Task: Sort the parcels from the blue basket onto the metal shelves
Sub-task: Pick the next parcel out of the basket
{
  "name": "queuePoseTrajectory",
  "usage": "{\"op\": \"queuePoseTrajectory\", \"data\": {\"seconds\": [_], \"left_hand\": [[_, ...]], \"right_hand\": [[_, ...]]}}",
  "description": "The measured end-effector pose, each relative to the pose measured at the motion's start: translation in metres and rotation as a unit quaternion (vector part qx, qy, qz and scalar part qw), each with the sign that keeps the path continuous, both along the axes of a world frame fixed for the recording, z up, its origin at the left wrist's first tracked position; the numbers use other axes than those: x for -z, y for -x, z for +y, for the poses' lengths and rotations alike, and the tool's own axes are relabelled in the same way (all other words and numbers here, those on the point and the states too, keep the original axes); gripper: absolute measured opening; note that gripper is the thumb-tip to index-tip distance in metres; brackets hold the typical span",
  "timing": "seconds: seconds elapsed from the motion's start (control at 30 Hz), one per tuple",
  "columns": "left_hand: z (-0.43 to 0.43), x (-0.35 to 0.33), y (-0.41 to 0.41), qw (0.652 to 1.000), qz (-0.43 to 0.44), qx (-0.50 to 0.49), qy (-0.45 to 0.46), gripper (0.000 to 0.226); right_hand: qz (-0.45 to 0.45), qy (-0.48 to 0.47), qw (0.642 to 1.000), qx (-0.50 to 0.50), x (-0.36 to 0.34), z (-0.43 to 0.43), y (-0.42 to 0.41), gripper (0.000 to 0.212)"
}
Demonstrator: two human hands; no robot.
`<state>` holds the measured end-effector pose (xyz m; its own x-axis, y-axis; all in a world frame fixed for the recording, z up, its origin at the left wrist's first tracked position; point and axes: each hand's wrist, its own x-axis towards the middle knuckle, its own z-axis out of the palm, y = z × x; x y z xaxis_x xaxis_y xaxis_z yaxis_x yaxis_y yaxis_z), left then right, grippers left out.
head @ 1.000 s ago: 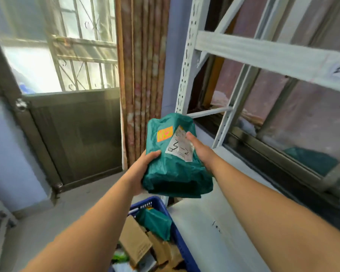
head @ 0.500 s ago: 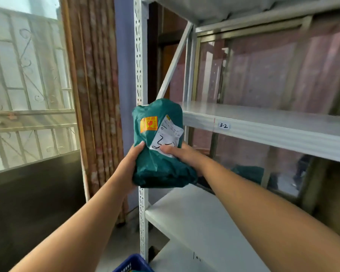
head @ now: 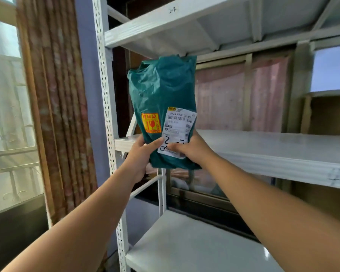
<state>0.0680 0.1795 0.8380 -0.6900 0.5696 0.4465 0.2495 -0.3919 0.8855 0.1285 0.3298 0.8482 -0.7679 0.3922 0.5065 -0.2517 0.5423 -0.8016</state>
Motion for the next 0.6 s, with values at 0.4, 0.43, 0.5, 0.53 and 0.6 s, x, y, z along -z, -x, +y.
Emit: {"op": "queuePoseTrajectory", "data": {"seconds": [0.4,0.43,0.5,0.53,0.6], "left_hand": [[0.130,-0.073,0.044,0.998,0.012,0.062,-0.004,0.030],[0.141,-0.078,0.048,0.998,0.006,0.060,0.003,0.029],[0.163,-0.085,0.058,0.998,-0.007,0.063,0.019,0.027],[0.174,-0.087,0.062,0.997,-0.011,0.064,0.029,0.028],[0.192,-0.091,0.069,0.997,0.006,0.057,0.042,0.024]], "right_hand": [[0.053,-0.068,0.984,0.157,-0.068,0.120,0.020,0.088],[0.027,-0.084,0.978,0.190,-0.070,0.130,0.025,0.089],[-0.012,-0.115,0.965,0.236,-0.071,0.147,0.036,0.088],[-0.021,-0.118,0.965,0.235,-0.071,0.153,0.041,0.087],[-0.035,-0.104,0.973,0.201,-0.073,0.164,0.051,0.085]]}}
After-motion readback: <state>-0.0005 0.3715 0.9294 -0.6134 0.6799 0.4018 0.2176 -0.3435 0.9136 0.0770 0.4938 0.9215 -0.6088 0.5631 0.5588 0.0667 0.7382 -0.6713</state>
